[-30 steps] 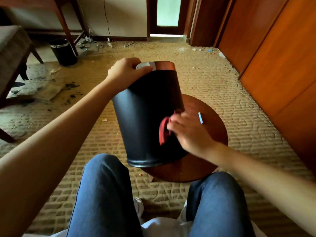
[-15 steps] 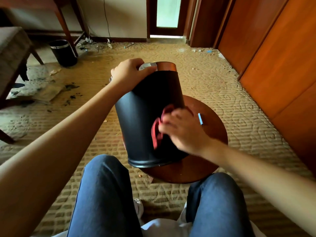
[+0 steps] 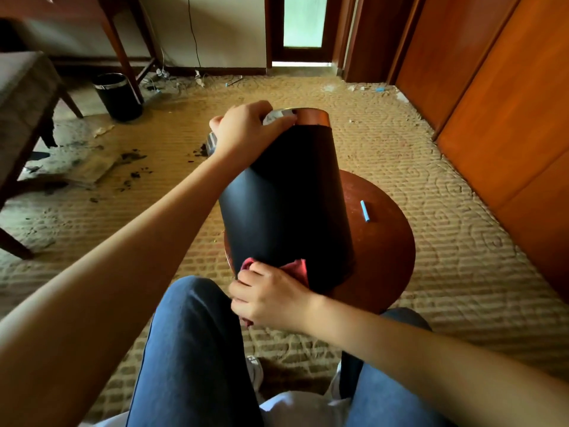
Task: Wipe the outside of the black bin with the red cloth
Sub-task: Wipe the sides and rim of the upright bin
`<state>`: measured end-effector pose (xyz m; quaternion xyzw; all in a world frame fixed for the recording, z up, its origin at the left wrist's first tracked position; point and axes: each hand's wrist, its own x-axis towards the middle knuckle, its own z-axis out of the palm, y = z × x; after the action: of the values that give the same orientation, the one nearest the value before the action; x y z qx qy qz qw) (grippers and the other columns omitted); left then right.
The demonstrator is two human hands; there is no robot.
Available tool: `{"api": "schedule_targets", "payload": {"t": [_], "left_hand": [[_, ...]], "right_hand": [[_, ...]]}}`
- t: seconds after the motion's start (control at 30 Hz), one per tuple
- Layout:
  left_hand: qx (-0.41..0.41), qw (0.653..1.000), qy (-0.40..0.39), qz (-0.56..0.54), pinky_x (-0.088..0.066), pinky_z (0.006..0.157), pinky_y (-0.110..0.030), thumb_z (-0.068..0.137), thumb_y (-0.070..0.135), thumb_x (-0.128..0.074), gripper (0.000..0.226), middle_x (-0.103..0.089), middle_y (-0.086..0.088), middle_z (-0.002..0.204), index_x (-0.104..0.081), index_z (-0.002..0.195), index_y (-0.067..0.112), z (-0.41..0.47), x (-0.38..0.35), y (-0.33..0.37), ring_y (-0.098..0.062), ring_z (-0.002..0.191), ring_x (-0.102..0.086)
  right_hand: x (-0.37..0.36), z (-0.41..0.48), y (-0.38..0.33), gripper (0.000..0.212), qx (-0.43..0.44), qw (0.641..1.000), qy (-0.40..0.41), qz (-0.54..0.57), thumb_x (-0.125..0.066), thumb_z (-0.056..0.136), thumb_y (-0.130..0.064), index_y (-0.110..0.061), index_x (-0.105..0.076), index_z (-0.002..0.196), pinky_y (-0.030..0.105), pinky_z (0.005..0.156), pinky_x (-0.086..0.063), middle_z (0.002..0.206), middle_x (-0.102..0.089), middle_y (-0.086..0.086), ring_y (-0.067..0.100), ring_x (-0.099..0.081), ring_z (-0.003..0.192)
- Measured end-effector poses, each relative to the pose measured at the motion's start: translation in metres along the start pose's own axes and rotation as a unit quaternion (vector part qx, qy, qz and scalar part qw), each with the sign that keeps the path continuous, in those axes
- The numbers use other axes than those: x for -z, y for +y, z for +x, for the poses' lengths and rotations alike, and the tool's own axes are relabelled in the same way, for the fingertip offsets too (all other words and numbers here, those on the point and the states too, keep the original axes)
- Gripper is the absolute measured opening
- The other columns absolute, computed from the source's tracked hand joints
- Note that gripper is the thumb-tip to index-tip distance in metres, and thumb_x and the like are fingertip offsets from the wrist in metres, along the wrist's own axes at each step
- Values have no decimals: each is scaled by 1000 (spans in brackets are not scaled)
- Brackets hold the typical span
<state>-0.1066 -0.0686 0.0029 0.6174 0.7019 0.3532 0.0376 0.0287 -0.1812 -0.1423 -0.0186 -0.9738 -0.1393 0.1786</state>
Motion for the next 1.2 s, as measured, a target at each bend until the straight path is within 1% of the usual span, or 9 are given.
{"api": "schedule_targets", "payload": {"t": [0.17, 0.27, 0.4, 0.63, 0.77, 0.87, 1.0, 1.07, 1.2], "left_hand": [[-4, 1000, 2, -4, -25, 87, -38, 89, 57, -52, 42, -46, 12, 66, -41, 63, 26, 0, 2, -4, -15, 83, -49], [-1, 1000, 3, -5, -24, 86, -37, 90, 56, -52, 36, -51, 8, 74, -49, 72, 24, 0, 3, -5, -15, 85, -49], [-4, 1000, 4, -15, -24, 85, -36, 84, 61, -51, 43, -46, 10, 66, -41, 62, 26, -4, 4, -7, -14, 80, -48], [-30, 998, -5, -46, -24, 81, -34, 89, 48, -59, 46, -39, 7, 59, -36, 59, 23, -6, 2, -1, 3, 62, -40], [-68, 995, -29, -64, -24, 79, -32, 85, 52, -58, 45, -40, 6, 57, -38, 57, 24, -7, 0, 6, 11, 58, -42], [-65, 995, -31, -66, -25, 79, -31, 82, 54, -56, 44, -40, 7, 57, -39, 56, 23, -6, -1, 9, 7, 57, -42], [-56, 995, -34, -75, -25, 73, -31, 84, 52, -60, 46, -37, 6, 57, -41, 60, 18, -4, 0, 0, 6, 55, -41], [-47, 994, -38, -88, -25, 67, -31, 84, 52, -61, 48, -35, 7, 57, -44, 64, 12, -3, 3, -11, 2, 53, -39], [-22, 993, -50, -102, -28, 75, -36, 74, 66, -53, 59, -41, 8, 62, -51, 72, 7, 5, 13, -31, -7, 61, -40]], "right_hand": [[30, -69, 21, 23, -17, 999, 12, 37, -45, 94, -4, -11, -68, 95, 37, 88, -43, 102, -64, 7, 25, -52, 90], [46, -106, 44, 25, -57, 998, -9, 28, -44, 92, -2, -12, -67, 95, 33, 81, -47, 102, -64, 7, 23, -54, 87], [52, -133, 62, 31, -89, 996, -18, 15, -40, 92, 4, -9, -68, 87, 35, 69, -53, 96, -65, 8, 26, -58, 80], [36, -109, 34, 12, -33, 998, 3, 46, -56, 93, -6, -11, -67, 93, 32, 82, -50, 104, -65, 6, 23, -58, 89], [39, -97, 38, 17, -14, 999, -3, 39, -45, 95, -5, -13, -59, 99, 34, 75, -51, 102, -64, 7, 22, -57, 88], [53, -79, 72, 23, -131, 987, 81, 35, -43, 85, 2, -14, -52, 99, 40, 66, -48, 97, -63, 11, 27, -56, 81], [75, -42, 147, 30, -319, 920, 227, 31, -46, 74, 8, -8, -59, 96, 33, 81, -39, 101, -60, 21, 32, -51, 93], [79, -24, 171, 31, -383, 888, 253, 38, -48, 70, 15, -2, -63, 92, 29, 78, -35, 98, -58, 21, 37, -54, 90], [51, -24, 131, 35, -354, 909, 210, 65, -44, 70, 4, -10, -58, 99, 31, 82, -36, 102, -58, 18, 38, -55, 91]]}}
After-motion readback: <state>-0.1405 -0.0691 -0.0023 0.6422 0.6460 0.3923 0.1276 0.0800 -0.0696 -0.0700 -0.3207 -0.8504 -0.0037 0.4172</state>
